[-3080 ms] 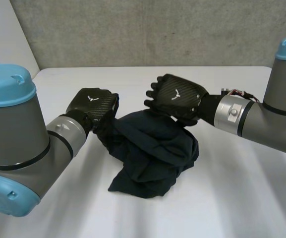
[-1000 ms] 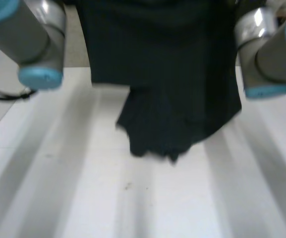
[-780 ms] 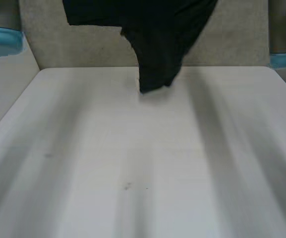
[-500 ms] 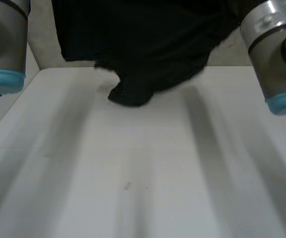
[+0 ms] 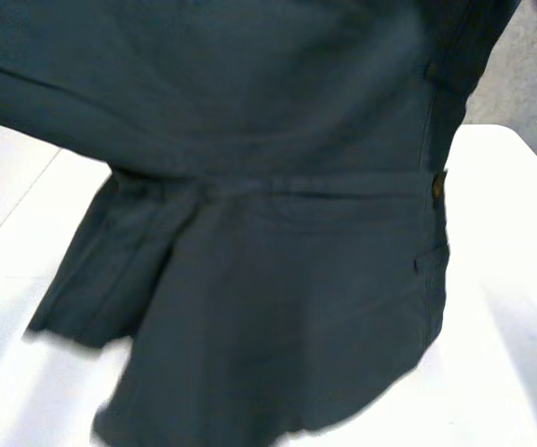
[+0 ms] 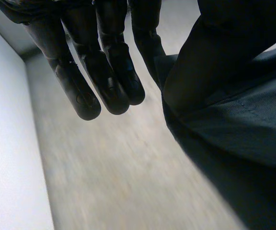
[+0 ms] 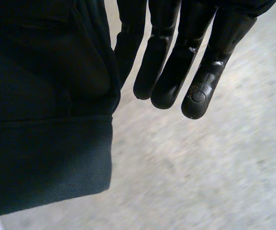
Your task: Fold the shorts.
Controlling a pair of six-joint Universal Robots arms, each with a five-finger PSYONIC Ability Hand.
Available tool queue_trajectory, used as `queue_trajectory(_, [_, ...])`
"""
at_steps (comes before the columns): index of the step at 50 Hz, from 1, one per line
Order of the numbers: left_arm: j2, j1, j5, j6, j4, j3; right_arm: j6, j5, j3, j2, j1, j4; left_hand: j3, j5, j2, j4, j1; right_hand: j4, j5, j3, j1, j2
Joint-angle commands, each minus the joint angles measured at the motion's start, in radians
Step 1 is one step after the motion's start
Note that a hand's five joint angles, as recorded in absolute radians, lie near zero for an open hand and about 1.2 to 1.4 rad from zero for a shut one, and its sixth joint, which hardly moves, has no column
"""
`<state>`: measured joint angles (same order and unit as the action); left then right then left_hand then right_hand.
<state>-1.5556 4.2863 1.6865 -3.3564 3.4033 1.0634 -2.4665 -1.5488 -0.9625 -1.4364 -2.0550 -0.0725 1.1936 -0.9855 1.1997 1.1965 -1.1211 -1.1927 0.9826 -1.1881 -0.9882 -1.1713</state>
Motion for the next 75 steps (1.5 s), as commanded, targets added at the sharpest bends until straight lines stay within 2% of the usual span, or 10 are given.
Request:
queue_trajectory(1, [-0.248,0.007,-0.002,-0.002,-0.016,0.065,-0.003,0.003,-0.082,0.172,-0.002,-0.009,0.203,-0.236,0.197,0.200,-0.275,-0.204,0.239,-0.208,-0.408,-0.225])
queue_trajectory(12, [-0.734,0.032,-0.005,-0.041,-0.022,-0.083,-0.003,-0.013,0.000,0.529,-0.002,0.178,0.203,-0.236,0.197,0.200,-0.275,-0.204,0.239,-0.208,-0.408,-0.225])
queue_trajectory(24, [-1.009,0.032,-0.001,-0.135,-0.022,-0.511,0.049,-0.048,0.301,0.839,0.003,0.476,0.203,-0.236,0.197,0.200,-0.275,-0.036,0.072,-0.041,-0.241,-0.057])
queue_trajectory(26, [-1.024,0.029,-0.002,-0.136,-0.022,-0.546,0.052,-0.045,0.335,0.863,0.004,0.474,-0.237,0.203,-0.243,-0.240,0.164,0.929,-0.894,0.925,0.725,0.908])
queue_trajectory(27, [-1.035,0.023,-0.004,-0.138,-0.021,-0.568,0.054,-0.045,0.353,0.873,0.007,0.473,-0.868,0.834,-0.874,-0.871,0.796,1.018,-0.983,1.014,0.814,0.997])
queue_trajectory(31, [-1.040,0.010,-0.008,-0.141,-0.019,-0.568,0.054,-0.047,0.338,0.854,0.007,0.451,-1.019,0.986,-1.025,-1.022,0.947,1.018,-0.983,1.014,0.814,0.997])
queue_trajectory(41, [-0.887,-0.005,0.009,-0.130,-0.056,-0.335,0.046,-0.007,-0.004,0.571,0.047,0.367,-1.015,0.982,-1.021,-1.018,0.943,1.018,-0.983,1.014,0.814,0.997])
queue_trajectory(58, [-0.215,-0.121,0.009,0.066,-0.236,0.576,0.041,0.354,-0.609,0.257,0.285,-0.007,-0.872,0.838,-0.878,-0.874,0.799,0.882,-0.846,0.877,0.677,0.861])
queue_trajectory(64, [-0.155,-0.226,0.024,0.075,-0.237,0.737,0.046,0.481,-0.764,0.240,0.372,0.032,-0.816,0.782,-0.822,-0.819,0.744,0.723,-0.688,0.719,0.519,0.702])
queue_trajectory(75, [-0.193,-0.344,0.205,0.098,-0.237,0.837,0.060,0.539,-0.907,0.241,0.434,0.192,-0.739,0.706,-0.746,-0.742,0.667,0.550,-0.514,0.545,0.345,0.529])
